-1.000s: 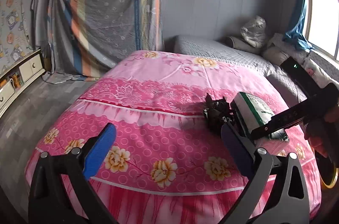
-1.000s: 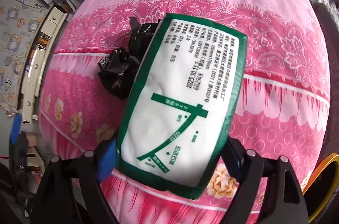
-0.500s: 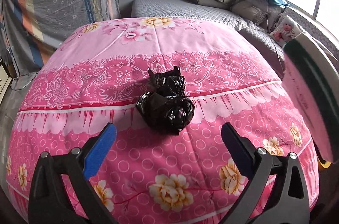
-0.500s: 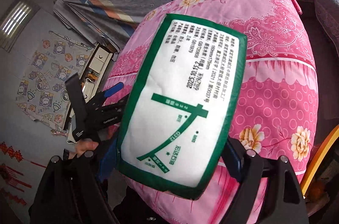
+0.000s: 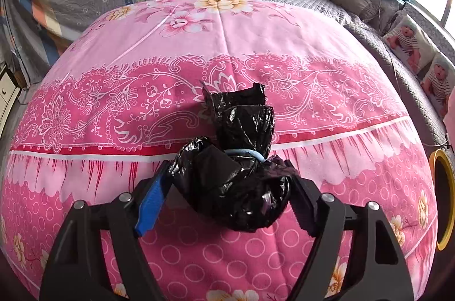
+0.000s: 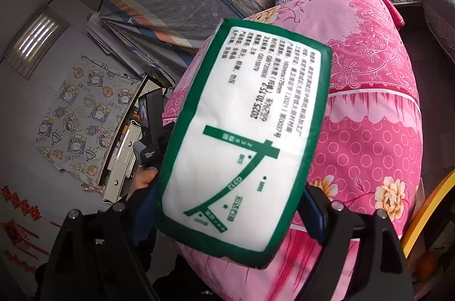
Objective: Collect trash
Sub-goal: 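Grasp the black plastic bag with the left gripper while the right gripper holds the tissue pack, then carry both items over the yellow bin and open both grippers to drop them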
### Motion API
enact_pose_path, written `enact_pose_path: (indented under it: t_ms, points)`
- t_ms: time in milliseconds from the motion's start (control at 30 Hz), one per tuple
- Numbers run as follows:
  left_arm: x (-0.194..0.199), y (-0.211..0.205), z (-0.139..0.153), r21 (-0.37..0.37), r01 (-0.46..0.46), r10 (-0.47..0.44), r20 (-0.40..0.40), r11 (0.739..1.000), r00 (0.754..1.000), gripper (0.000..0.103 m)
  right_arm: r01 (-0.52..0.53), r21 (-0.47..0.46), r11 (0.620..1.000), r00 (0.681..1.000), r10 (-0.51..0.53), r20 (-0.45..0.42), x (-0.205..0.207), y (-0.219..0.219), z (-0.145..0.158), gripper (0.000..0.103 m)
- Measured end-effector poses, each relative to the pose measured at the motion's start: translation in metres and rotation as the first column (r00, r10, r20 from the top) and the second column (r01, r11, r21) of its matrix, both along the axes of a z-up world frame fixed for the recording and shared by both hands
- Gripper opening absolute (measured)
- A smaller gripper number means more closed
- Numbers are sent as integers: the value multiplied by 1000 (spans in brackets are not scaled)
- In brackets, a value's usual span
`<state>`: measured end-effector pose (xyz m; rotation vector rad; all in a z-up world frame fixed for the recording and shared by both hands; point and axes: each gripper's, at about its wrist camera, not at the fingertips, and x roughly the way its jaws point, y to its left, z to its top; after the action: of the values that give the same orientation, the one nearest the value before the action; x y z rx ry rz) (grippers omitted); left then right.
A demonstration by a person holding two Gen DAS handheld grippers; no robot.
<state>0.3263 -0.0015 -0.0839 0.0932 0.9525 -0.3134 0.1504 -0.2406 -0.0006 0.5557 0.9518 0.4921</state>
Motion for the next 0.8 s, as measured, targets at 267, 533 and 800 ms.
enact_pose_path:
  t_ms: [267, 533, 800]
  points:
    - [-16, 10, 23, -48, -15, 17, 50, 999, 999, 35, -2, 5, 1000, 1000, 2, 12, -6, -2, 4, 81]
    - [-90, 16, 95, -78, -63, 83, 285, 995, 955, 35, -12, -7, 1000, 999, 13, 40, -14, 3, 11, 81]
    - [-153, 7, 134, -112, -84, 121, 378, 990, 918, 35, 2, -7, 1000, 999, -2, 53, -27, 2, 11, 81]
